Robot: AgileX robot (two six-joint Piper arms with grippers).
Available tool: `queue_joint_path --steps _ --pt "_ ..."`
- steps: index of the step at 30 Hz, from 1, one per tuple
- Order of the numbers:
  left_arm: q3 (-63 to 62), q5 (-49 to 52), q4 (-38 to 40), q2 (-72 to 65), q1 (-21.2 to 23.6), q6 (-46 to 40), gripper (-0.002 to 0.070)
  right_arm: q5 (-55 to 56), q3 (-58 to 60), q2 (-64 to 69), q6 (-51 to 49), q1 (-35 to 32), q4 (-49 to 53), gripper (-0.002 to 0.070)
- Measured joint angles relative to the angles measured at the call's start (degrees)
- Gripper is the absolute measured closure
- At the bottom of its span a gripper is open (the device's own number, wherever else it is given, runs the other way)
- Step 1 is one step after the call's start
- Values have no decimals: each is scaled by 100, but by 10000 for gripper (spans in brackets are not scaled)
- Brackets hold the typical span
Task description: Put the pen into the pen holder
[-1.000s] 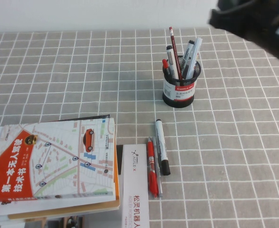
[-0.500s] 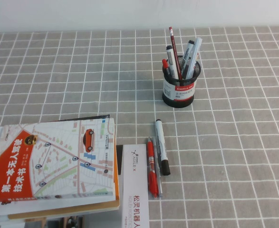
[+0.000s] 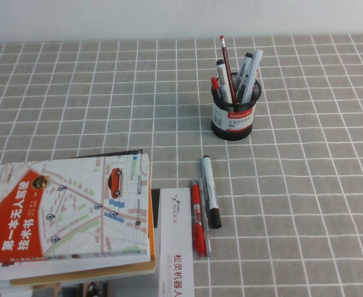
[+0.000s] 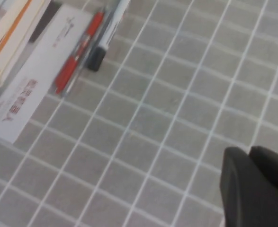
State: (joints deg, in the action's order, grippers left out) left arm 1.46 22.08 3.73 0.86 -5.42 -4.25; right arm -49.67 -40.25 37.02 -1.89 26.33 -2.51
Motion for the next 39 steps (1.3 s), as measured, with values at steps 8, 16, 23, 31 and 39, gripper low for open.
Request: queue_joint_path --steps 8,16,23,31,39 --pt "0 0 0 0 0 0 678 811 312 -984 -41 -25 683 688" --pt "0 0 0 0 0 0 678 3471 2359 -2502 -264 -1084 430 688" --pt "0 0 0 0 0 0 678 4839 3897 -3371 -276 -1994 220 689" --pt "0 0 0 0 0 0 678 4470 4171 -3456 -276 -2062 311 689" --pt "0 0 0 0 0 0 678 2885 4183 -3742 -276 -2071 350 689"
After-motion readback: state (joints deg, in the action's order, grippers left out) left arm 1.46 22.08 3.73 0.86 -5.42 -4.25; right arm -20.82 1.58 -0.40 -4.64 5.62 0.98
